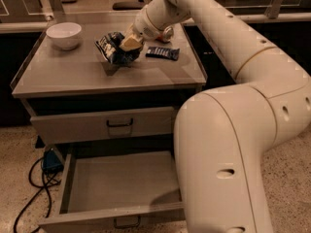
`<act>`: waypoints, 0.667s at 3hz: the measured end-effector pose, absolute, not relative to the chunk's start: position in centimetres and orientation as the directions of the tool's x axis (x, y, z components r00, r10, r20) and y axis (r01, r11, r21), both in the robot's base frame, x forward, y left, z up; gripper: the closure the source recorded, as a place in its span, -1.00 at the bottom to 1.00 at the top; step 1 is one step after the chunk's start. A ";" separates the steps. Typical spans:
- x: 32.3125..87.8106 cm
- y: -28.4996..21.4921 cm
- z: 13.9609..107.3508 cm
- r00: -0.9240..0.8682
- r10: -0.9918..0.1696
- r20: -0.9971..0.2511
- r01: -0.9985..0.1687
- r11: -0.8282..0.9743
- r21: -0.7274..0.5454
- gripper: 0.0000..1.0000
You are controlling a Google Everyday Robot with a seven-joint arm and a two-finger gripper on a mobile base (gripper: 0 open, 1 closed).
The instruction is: Pick blue chip bag from middle drawer and place on counter
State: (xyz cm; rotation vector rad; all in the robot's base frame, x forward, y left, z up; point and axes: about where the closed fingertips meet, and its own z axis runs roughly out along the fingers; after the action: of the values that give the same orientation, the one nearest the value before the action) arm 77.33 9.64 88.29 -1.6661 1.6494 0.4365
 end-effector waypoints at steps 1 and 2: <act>78.5 8.0 86.4 0.092 -0.696 -0.712 -0.953 0.147 -0.266 1.00; 78.5 7.5 85.6 0.090 -0.693 -0.716 -0.953 0.149 -0.264 1.00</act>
Offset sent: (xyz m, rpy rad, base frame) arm 0.0096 -0.0425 -0.0543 0.0431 -0.0125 -0.0570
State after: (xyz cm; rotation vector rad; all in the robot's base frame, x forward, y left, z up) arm 78.52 7.49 85.57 -1.6051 1.6639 0.4312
